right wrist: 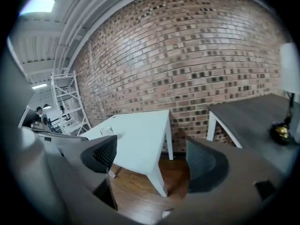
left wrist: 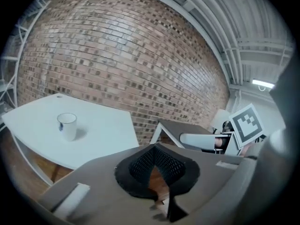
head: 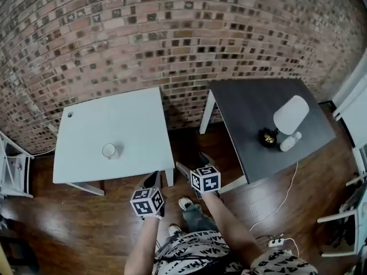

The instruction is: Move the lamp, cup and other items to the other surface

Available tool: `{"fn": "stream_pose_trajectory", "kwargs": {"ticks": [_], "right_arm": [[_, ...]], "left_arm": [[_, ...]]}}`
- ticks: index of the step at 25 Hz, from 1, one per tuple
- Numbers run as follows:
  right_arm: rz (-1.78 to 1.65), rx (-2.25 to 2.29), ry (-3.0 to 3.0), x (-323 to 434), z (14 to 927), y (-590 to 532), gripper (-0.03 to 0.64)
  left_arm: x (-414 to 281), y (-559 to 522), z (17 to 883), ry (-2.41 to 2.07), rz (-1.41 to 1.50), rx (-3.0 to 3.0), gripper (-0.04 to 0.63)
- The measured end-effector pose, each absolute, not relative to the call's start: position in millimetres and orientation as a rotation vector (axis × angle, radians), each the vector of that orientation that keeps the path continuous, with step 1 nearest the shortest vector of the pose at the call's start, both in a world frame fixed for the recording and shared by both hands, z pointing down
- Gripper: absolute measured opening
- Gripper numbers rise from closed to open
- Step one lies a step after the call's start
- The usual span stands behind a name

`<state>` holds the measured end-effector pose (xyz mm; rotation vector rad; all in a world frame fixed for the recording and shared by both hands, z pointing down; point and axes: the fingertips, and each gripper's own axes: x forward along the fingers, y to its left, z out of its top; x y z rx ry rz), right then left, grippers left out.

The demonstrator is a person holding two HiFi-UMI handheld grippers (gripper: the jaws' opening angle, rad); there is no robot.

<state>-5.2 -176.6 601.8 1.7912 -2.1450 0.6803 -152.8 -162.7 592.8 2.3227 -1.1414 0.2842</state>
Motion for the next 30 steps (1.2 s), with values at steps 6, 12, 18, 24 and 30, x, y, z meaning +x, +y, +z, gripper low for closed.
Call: {"fn": "stream_pose_trajectory", "kwargs": {"ticks": [6, 12, 18, 24, 30], "right_arm": [[0.775, 2.118, -1.966, 123, 609, -99, 0.461], [0.707, 2.389, -1.770, 259, 602, -46, 0.410], [0.608, 2.547, -1.607, 381, 593, -36, 0.383], [0.635, 2.600, -1.510, 466, 608, -53, 0.383], [0.676, 2.623, -1.477, 508, 629, -78, 0.362]], "left_arm": [[-30, -119, 601, -0.826, 0.391, 2.473, 0.002], [91, -90, 602, -0.618, 0.473, 2.579, 0.002], [209, -77, 601, -0.431, 0.524, 2.663, 0.002], [301, -80, 606, -0.322, 0.568, 2.710, 0.002], [352, -95, 617, -0.267, 0.607, 2.722, 0.002]]}}
